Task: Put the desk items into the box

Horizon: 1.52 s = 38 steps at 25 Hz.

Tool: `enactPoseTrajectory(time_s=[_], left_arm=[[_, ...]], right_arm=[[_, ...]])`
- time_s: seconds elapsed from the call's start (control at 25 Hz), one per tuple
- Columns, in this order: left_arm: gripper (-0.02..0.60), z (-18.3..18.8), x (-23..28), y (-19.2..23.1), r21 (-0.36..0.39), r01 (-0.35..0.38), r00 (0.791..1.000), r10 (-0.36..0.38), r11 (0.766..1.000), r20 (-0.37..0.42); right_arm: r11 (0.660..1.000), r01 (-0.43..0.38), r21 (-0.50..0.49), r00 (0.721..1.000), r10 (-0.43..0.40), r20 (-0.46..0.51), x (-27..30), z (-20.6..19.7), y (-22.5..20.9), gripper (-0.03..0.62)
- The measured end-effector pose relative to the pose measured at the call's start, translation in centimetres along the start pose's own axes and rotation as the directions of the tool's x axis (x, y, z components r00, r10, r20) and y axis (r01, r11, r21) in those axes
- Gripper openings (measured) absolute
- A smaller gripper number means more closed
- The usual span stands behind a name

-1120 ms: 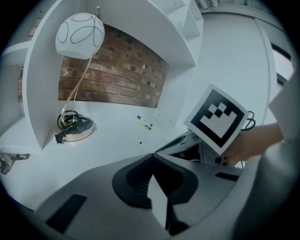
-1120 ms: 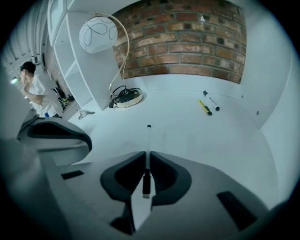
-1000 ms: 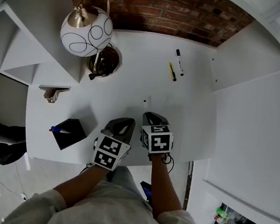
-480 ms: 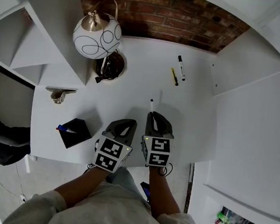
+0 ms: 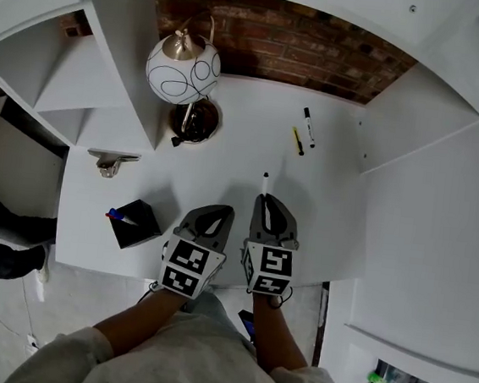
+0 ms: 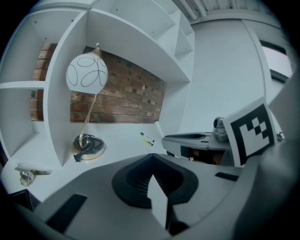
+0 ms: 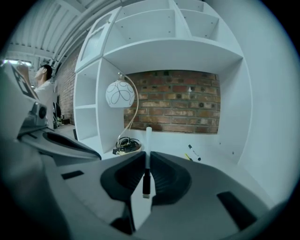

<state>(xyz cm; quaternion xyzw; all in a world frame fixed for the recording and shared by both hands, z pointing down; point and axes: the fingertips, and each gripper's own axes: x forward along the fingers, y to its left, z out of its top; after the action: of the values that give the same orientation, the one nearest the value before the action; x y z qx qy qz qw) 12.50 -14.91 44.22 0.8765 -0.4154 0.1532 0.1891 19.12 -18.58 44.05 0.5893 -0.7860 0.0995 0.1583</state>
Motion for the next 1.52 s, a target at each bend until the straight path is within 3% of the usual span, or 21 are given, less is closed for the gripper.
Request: enactPoseTrajectory(time_s=[0.68,1.52], left_arm=[[0.006,0.7,-7.8,4.0,-0.04,-0.142,0.985,0.145,0.989,0.096],[0.006,-0.9,-16.4,9.0,-0.116,-0.336,0.927,0.35,0.934,0.132]], right_arm=[[0.985,-0.156,-0.069,0.981,0.163,0.105,-1.5,4.2,9.6,0.046],[0.922,-0.358,-0.148,0.913,0.378,0.152,-2.3,6.3,20.3,0.046]])
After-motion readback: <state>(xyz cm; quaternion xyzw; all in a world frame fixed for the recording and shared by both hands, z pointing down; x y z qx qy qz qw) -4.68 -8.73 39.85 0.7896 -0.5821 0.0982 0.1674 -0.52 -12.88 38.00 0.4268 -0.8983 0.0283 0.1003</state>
